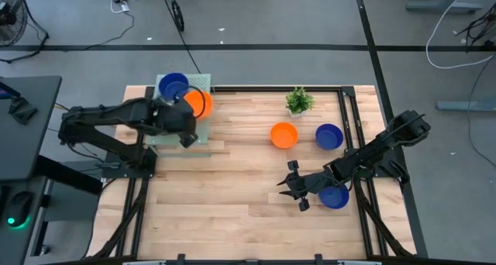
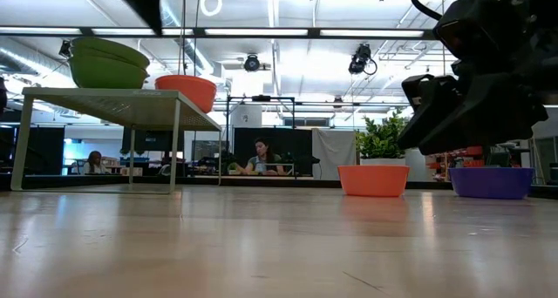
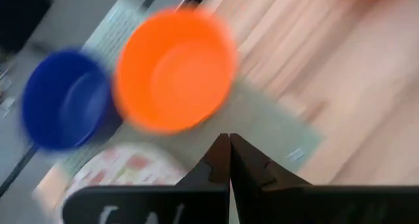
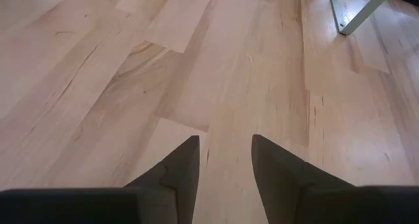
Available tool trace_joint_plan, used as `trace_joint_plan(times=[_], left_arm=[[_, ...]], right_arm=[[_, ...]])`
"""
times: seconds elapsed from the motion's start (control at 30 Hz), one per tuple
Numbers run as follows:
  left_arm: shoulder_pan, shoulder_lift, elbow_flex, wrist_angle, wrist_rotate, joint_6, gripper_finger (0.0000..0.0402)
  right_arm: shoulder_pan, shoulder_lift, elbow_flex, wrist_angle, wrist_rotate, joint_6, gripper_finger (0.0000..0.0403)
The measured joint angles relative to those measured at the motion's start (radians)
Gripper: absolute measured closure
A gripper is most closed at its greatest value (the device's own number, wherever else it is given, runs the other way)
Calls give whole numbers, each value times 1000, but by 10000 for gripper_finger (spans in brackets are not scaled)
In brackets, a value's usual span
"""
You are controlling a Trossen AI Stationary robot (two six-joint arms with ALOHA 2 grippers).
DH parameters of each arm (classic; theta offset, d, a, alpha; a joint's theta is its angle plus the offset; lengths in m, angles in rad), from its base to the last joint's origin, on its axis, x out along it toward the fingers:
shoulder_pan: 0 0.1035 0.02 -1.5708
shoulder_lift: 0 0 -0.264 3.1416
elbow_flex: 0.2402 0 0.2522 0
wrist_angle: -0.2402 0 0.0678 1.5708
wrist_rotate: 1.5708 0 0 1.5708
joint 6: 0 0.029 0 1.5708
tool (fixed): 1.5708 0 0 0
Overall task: Pick & Place Mini bowls
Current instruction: Stack the blue bowl on the blue bowls on the shelf
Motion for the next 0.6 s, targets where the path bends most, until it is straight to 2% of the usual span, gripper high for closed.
trace_joint_plan(times=[0.17,0.33,0.47,0.6], left_arm=[[-101,32,0,299,-15,117,394],[-188,120,0,575,-102,249,394],[-217,233,0,685,-104,281,396],[-228,371,0,761,-105,281,389]], right_arm=[[7,-38,0,-75,44,1,262],[31,-208,0,-332,202,76,262],[40,-392,0,-584,297,237,262],[5,-553,8,-898,278,514,262]])
